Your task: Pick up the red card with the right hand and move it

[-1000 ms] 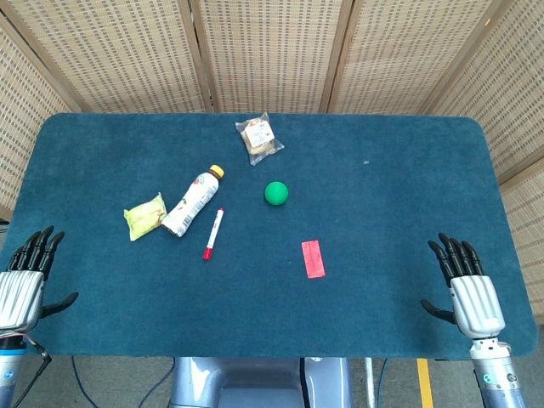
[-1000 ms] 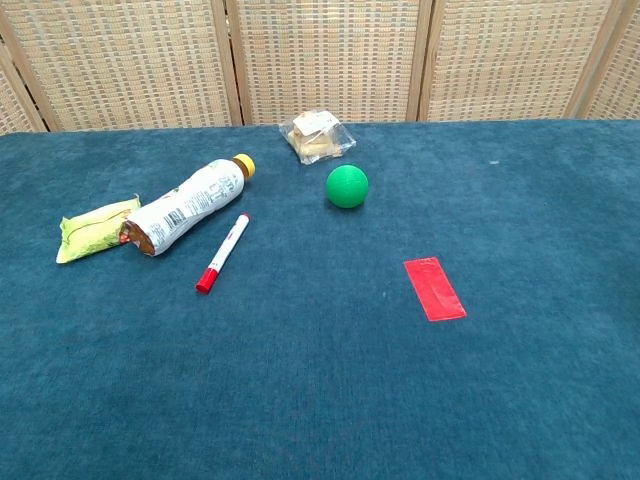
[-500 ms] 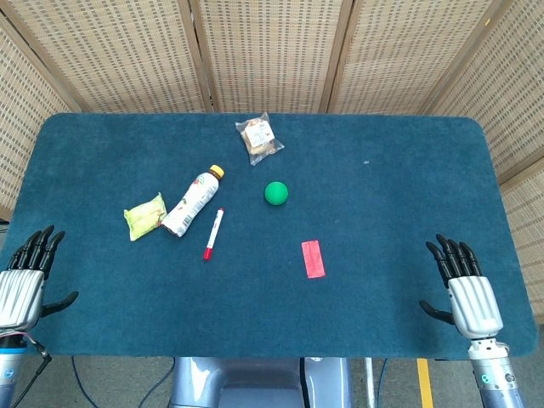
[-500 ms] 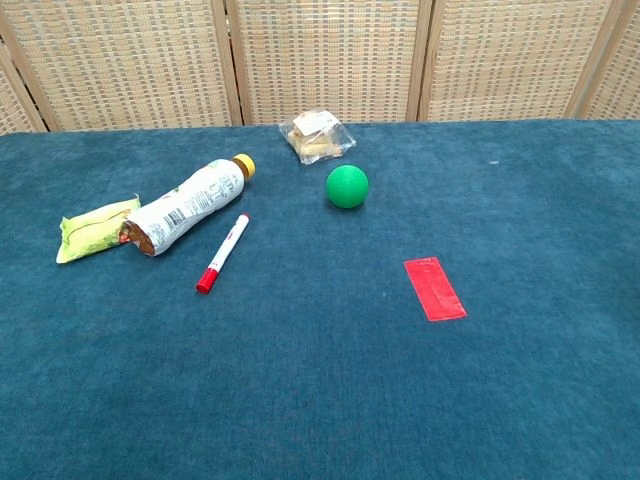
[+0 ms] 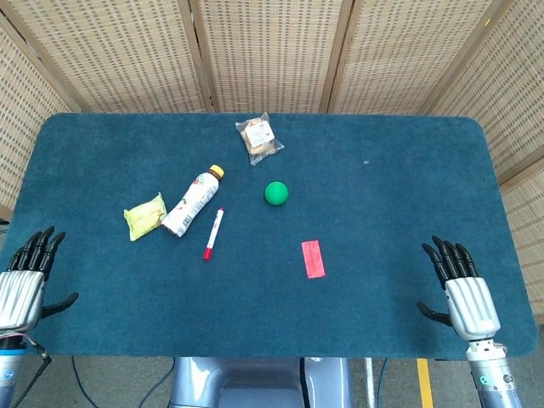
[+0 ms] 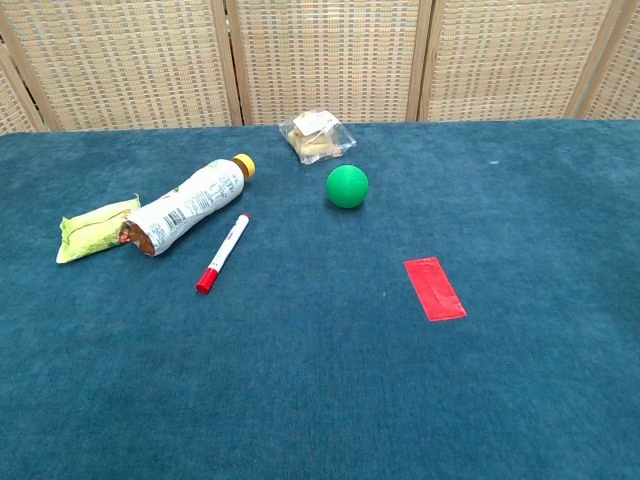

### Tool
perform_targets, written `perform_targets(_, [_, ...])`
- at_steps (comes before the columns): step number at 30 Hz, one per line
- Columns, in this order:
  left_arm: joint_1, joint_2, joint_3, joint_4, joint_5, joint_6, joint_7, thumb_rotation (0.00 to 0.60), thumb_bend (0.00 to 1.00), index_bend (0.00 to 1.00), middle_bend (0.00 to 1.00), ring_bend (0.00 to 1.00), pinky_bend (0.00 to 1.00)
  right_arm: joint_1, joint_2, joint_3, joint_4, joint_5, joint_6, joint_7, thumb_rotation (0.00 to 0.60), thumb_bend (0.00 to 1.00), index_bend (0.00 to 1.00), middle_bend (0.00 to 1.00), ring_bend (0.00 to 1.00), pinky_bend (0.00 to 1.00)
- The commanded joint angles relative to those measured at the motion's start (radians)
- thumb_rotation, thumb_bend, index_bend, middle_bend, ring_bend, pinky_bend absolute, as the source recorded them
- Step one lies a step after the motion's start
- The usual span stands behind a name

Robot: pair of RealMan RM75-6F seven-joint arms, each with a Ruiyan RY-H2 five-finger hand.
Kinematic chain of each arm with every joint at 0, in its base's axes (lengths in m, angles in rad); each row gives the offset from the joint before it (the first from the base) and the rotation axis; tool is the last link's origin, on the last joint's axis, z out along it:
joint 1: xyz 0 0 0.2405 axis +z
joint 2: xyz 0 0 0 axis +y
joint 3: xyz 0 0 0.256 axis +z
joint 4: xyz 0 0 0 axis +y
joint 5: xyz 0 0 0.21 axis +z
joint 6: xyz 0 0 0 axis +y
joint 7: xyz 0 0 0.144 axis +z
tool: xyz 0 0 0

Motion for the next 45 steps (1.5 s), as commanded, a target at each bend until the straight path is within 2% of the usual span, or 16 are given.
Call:
perform_targets(1, [0.001,0.002,-0.001,-0.003,0.001,0.004,-0.002,0.6,0.04,0.0,0.0,0.0,0.14,0.003,-0.002,-0.001,-0.001,-0.004,-0.004,-0.006,0.6,0.18,0.0,0.0,0.0,0.0])
perform_targets(10, [0.004,0.011,-0.005,-0.011,-0.002,0.01,-0.011,0.6,0.04,0.0,0.0,0.0,0.14,0.056,-0.029,0.011,-0.046,-0.007,-0.074,0.005,0.6,0.18,0.0,0.0,0.0,0.0])
perform_targets(19, [0.004,0.013,-0.011,-0.01,-0.013,0.007,-0.019,0.6,0.04,0.0,0.0,0.0,0.14,0.182,-0.132,0.073,-0.112,0.028,-0.215,-0.058,0.6,0.18,0.01,0.0,0.0,0.0])
perform_targets(32, [-0.003,0.01,-0.022,-0.002,-0.04,-0.009,-0.019,0.6,0.05,0.0,0.0,0.0,0.14,0.321,-0.331,0.137,-0.013,0.153,-0.369,0.003,0.6,0.18,0.01,0.0,0.0,0.0])
perform_targets(45, [-0.002,0.023,-0.023,-0.008,-0.041,-0.008,-0.04,0.6,0.05,0.0,0.0,0.0,0.13,0.343,-0.411,0.138,0.065,0.239,-0.374,-0.039,0.6,0.2,0.01,0.0,0.0,0.0])
